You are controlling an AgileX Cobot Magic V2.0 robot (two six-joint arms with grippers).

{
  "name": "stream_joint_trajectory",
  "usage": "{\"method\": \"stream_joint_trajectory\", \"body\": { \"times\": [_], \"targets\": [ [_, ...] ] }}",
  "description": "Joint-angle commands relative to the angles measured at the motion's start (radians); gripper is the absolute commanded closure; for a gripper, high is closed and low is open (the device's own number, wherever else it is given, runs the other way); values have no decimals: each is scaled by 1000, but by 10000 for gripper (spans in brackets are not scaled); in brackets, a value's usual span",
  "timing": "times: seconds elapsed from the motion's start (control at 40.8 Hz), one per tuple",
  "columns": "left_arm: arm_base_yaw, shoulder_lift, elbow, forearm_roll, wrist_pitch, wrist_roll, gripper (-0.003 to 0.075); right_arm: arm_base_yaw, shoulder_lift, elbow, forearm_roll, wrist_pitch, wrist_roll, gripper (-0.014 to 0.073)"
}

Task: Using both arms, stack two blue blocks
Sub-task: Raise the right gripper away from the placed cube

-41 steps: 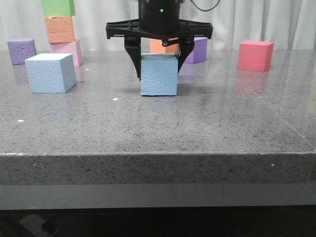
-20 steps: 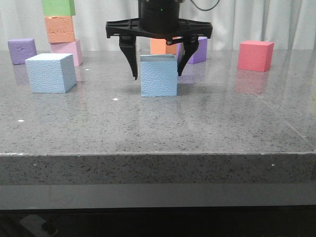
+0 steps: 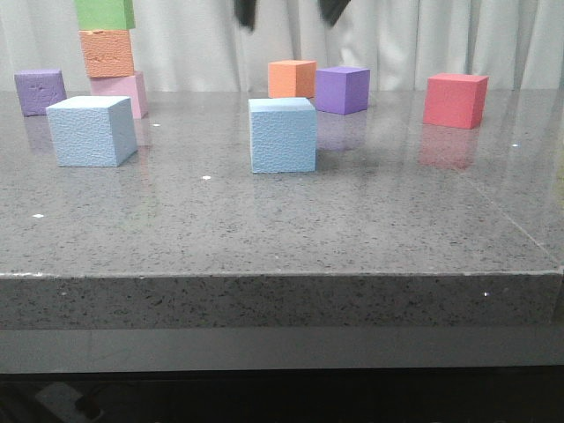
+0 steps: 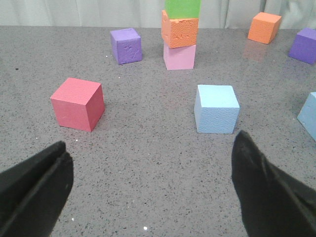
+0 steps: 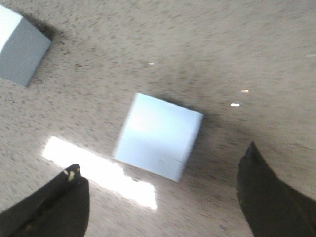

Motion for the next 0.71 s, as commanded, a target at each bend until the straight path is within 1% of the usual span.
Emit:
{"method": "stream_joint_trajectory", "body": {
  "times": [0.0, 0.073, 0.122, 0.245, 0.343, 0.441, 0.563, 0.686],
  "targets": [
    [-6, 13, -26, -8, -82, -7, 83, -46, -139, 51, 1, 15, -71, -19],
    [-6, 13, -26, -8, -82, -7, 83, -72, -217, 138, 19, -27, -116, -19],
    [-6, 13, -26, -8, -82, -7, 83, -90, -278, 210, 38, -79, -156, -19],
    [-6, 13, -26, -8, -82, -7, 83, -146, -438, 416, 139, -198, -265, -19],
    [-6, 13, -26, -8, -82, -7, 83, -192, -570, 580, 249, -295, -365, -19],
    [-6, 13, -26, -8, -82, -7, 83, -225, -704, 727, 316, -348, -445, -19],
    [-6, 13, -26, -8, -82, -7, 83, -226, -839, 883, 323, -403, -501, -19],
    [-6, 13, -26, -8, -82, -7, 83, -224, -960, 1017, 324, -460, -515, -19]
  ]
}}
